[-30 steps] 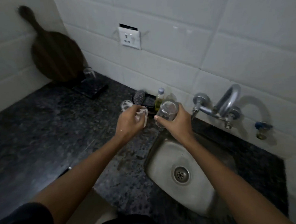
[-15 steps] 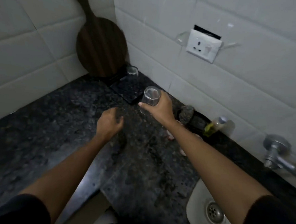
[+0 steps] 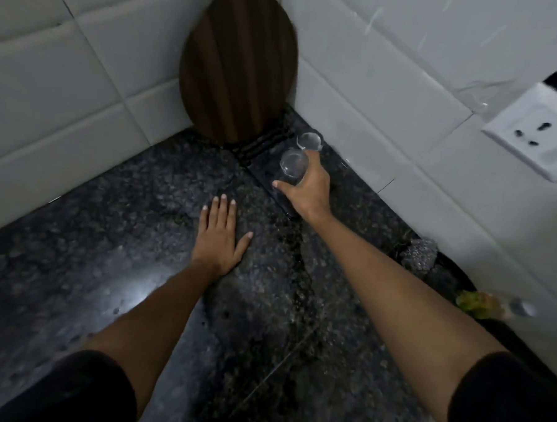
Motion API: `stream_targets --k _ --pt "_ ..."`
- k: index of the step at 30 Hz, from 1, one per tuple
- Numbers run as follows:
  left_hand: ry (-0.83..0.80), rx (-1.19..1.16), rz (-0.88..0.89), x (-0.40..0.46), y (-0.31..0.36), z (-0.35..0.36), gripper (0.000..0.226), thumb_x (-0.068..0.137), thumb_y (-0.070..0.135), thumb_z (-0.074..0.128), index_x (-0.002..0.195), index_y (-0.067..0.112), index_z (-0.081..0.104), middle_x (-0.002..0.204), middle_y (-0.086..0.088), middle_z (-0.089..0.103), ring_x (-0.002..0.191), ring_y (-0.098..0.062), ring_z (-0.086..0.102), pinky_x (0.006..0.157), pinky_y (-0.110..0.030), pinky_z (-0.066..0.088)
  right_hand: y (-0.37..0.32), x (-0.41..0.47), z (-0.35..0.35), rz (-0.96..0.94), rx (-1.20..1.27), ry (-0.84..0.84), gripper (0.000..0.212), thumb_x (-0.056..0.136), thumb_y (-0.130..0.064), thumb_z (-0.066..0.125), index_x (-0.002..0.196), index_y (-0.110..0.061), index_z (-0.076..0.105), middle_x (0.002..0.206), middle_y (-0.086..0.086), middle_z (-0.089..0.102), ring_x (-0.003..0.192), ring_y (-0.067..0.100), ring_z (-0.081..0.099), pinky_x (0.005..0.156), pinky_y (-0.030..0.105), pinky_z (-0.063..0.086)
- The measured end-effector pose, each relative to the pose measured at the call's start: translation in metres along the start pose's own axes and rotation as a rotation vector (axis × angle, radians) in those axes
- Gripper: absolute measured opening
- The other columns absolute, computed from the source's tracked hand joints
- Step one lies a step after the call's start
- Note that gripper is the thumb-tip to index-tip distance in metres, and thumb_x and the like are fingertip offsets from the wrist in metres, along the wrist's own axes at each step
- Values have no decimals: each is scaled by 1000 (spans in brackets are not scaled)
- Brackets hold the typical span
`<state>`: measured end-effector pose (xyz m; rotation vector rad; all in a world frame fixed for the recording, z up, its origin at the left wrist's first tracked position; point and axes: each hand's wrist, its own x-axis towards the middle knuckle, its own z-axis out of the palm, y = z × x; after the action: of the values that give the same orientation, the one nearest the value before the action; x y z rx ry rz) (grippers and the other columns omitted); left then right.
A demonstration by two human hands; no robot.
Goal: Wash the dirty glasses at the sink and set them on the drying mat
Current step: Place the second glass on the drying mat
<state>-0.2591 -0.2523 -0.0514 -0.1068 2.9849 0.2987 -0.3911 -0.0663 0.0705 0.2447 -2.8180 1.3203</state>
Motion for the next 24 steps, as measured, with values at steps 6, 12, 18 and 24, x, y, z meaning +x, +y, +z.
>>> stream_targets --k 6,12,18,24 --pt "3 15 -1 0 -1 0 90 105 70 11 167 5 2 175 -19 -1 163 -34 -4 131 -55 2 5 15 21 20 -78 -10 74 68 -22 98 130 -15 59 129 4 63 117 16 57 94 19 38" --pt "9 19 -2 -1 0 0 90 106 69 14 167 4 3 175 -20 0 163 -35 -5 130 -56 3 5 17 29 15 -71 44 77 69 -21 98 134 -13 56 127 4 66 113 8 55 96 20 44" --pt "10 27 -3 -1 1 -2 90 106 68 16 167 4 3 175 -20 1 163 -34 -4 131 -55 2 8 15 32 20 -68 69 82 67 -22 99 137 -10 57 131 6 62 120 15 57 99 14 39" --pt "4 29 -5 -1 1 -2 89 106 68 16 167 4 3 175 -19 -1 163 -33 -7 131 -55 3 9 13 33 40 -63 100 86 64 -23 101 137 -9 57 129 9 59 117 19 59 99 17 41"
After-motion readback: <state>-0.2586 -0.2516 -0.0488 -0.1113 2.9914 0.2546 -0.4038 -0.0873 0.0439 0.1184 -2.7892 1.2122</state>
